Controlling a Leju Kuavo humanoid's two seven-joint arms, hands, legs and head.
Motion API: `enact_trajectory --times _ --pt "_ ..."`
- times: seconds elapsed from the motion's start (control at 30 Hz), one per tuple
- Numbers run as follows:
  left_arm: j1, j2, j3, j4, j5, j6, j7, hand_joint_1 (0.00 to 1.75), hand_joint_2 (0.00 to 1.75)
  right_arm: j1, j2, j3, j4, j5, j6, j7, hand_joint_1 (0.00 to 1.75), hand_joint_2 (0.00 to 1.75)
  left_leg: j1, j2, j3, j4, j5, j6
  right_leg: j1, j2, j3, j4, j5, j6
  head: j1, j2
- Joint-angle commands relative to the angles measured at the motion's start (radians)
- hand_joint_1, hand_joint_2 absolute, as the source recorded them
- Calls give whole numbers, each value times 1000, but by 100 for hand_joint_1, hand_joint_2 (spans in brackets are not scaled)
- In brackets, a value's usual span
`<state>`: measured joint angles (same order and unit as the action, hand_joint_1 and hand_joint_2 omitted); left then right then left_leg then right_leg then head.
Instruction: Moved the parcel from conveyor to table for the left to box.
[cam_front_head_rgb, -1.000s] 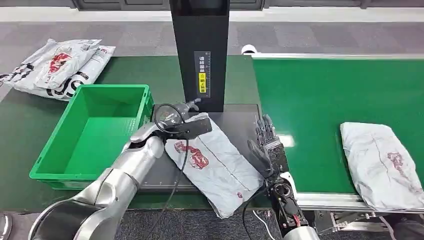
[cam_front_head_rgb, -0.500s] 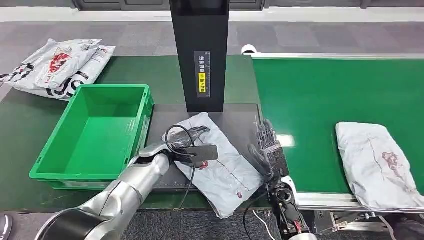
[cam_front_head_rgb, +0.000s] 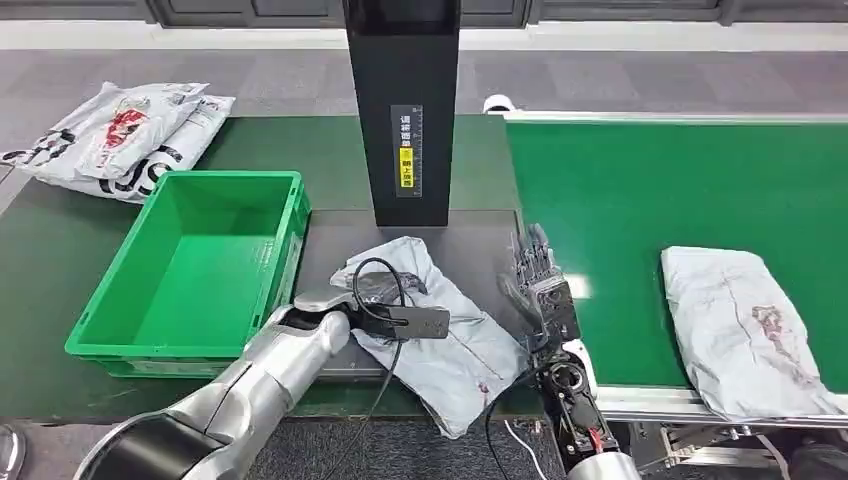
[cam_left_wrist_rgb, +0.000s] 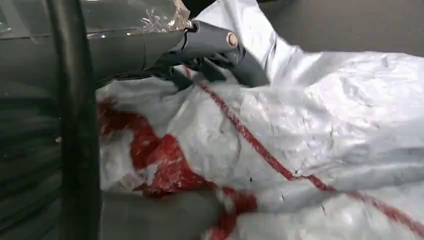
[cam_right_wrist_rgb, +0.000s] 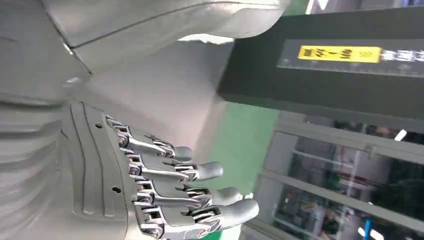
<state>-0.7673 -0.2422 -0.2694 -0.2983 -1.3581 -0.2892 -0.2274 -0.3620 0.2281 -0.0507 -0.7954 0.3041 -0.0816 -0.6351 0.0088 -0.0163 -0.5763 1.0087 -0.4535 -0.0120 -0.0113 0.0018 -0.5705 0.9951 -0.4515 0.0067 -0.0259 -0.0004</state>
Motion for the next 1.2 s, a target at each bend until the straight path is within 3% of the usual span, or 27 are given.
enact_trajectory --times 0.03,0.13,0.17,0.23,0.33,0.4,0.57,0.73,1.2 --pt "36 8 -65 67 12 96 18 175 175 -14 -30 -12 86 -17 -4 -24 0 175 -1 2 2 -2 1 0 0 1 1 -1 2 0 0 0" --pt "22 -1 -58 59 17 165 23 175 175 24 -20 -11 34 -20 -9 -22 0 175 -1 2 1 -3 3 0 0 1 0 -2 3 -1 0 0" --pt "18 -6 -41 50 25 261 44 175 175 52 -14 -15 -16 -16 -13 -8 0 175 0 1 2 -1 2 -1 0 0 1 -1 2 -1 0 0" --pt "1 -12 -35 51 28 275 51 175 175 67 -14 -16 -40 -13 -10 0 0 175 0 1 1 -2 3 -1 0 0 0 -1 2 -1 0 0" --pt "-24 -16 -1 33 43 445 97 175 175 89 -11 -22 -82 -9 -7 15 0 175 0 1 -1 0 3 -1 0 0 -1 1 2 -1 0 0" --pt "-30 -16 0 33 43 441 97 175 175 90 -12 -23 -83 -9 -7 15 0 175 0 2 -4 0 3 -1 0 1 -5 1 3 -1 0 0" --pt "-89 -6 110 -18 107 770 130 175 175 106 -9 -35 -98 -4 -1 21 0 175 0 1 -9 1 3 -2 1 1 -11 2 3 -2 0 0" --pt "-183 90 156 -83 22 956 292 175 175 161 0 -43 -148 3 -4 22 0 175 1 3 -14 2 4 -2 1 1 -16 4 4 -2 0 0" --pt "-179 104 187 -83 16 954 262 175 175 166 2 -44 -158 6 -1 24 0 175 0 5 -14 1 5 -1 1 3 -17 4 4 -3 0 0"
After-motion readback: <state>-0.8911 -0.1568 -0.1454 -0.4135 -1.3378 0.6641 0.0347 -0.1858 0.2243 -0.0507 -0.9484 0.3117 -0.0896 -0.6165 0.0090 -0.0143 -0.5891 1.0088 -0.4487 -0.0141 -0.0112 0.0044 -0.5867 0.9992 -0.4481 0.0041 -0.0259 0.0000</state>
